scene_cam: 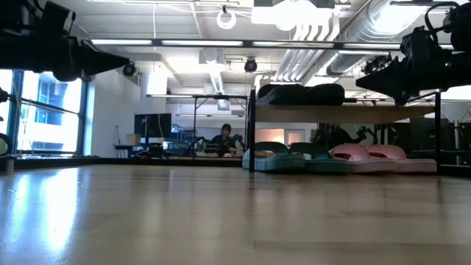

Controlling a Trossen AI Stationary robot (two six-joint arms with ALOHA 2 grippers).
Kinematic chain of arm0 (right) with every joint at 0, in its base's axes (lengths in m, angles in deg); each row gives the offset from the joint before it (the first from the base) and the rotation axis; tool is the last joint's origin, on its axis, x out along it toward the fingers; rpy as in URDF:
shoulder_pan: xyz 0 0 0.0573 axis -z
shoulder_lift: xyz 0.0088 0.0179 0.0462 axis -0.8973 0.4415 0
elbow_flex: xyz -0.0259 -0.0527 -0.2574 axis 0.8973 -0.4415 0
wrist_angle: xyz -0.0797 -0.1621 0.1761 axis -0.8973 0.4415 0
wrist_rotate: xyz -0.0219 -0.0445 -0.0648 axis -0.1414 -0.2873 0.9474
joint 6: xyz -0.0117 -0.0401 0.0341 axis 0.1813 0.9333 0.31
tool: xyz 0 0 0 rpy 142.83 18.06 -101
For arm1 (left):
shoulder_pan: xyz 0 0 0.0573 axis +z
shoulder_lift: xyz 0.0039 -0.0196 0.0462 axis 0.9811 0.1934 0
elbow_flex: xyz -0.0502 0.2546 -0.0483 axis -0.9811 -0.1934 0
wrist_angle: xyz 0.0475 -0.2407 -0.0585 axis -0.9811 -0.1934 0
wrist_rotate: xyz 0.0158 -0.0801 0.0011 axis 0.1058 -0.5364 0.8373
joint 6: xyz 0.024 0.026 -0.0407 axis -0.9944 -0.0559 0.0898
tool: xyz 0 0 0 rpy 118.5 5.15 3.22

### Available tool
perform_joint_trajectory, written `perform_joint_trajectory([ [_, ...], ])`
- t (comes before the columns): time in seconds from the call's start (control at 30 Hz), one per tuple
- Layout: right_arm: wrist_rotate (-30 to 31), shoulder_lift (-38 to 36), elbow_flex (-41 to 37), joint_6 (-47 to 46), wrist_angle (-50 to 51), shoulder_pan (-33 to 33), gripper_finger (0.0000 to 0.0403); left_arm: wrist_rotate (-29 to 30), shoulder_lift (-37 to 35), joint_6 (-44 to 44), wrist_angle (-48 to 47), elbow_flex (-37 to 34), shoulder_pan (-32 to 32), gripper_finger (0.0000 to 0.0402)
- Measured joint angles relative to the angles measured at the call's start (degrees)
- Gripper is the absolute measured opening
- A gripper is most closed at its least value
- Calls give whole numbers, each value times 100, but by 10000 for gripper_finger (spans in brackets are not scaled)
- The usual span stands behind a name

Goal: Pick and place slides into the shelf
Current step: Return to Home Position

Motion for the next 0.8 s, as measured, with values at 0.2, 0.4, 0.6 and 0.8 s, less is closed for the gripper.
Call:
perform_joint_trajectory([
  [0.2, 5, 2, 0, 844, 9, 2, 0, -2, 0, -5, -284, 0, 0, 1],
  [0.4, 3, 4, 0, 763, 9, 2, 0, -4, 0, -3, -310, 0, 0, 1],
  [0.6, -6, 4, 0, 767, 9, 2, 0, -7, 0, -3, -308, 0, 0, 1],
  [0.8, -9, 4, -2, 766, 7, 2, 0, -7, 0, -3, -308, 0, 0, 1],
])
